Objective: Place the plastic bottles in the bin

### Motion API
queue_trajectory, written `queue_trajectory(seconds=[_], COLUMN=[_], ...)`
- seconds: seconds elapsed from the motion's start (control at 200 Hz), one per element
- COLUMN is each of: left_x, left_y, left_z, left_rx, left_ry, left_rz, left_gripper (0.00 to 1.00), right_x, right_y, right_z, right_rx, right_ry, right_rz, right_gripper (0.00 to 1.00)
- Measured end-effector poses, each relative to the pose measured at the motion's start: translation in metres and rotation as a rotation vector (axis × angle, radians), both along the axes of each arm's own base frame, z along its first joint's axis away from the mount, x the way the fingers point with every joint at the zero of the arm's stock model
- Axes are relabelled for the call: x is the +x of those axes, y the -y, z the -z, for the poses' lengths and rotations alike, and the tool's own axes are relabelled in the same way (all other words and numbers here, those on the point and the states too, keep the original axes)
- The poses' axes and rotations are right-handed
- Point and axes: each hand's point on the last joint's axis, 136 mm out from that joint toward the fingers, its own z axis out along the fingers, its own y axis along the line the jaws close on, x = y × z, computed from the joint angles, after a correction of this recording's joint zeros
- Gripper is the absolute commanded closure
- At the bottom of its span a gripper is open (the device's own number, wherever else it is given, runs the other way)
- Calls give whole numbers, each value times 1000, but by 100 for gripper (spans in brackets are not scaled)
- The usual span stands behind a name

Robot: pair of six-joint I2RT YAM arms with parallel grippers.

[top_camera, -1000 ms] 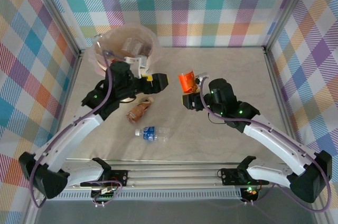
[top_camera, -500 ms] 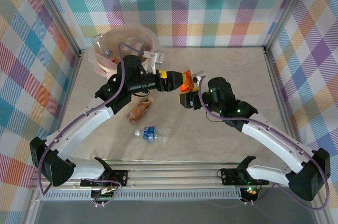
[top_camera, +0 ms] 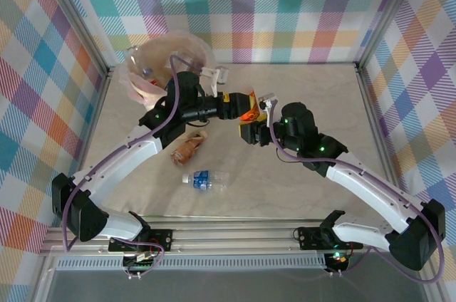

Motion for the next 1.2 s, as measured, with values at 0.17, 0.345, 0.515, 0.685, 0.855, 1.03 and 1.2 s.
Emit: queue_trajectory(seconds=[0.17, 0.345, 0.515, 0.685, 0.855, 1.03, 1.2], left_x=[0, 2, 8, 16, 26, 39, 57], left_y=[0, -1, -3, -9, -20, -44, -96], left_z=[-4, -3, -2, -2, -15, -61, -114], left_rx=[-6, 4, 13, 42, 98, 137, 179], left_ry=[9, 20, 32, 62, 130, 254, 358], left_rz=[-1, -11, -44, -99, -164, -257, -410], left_gripper=[38, 44, 49, 53, 56, 56, 56], right_x=[1, 2, 1, 1, -1, -8, -11], right_y=[0, 0, -1, -1, 1, 9, 20], right_z=[-3, -2, -3, -4, -6, -20, -32], right_rx=[5, 10, 18, 15, 17, 35, 47], right_ry=[2, -6, -9, -4, 0, 26, 56], right_rz=[3, 10, 8, 7, 7, 16, 45], right_gripper=[50, 35, 1, 0, 0, 0, 0])
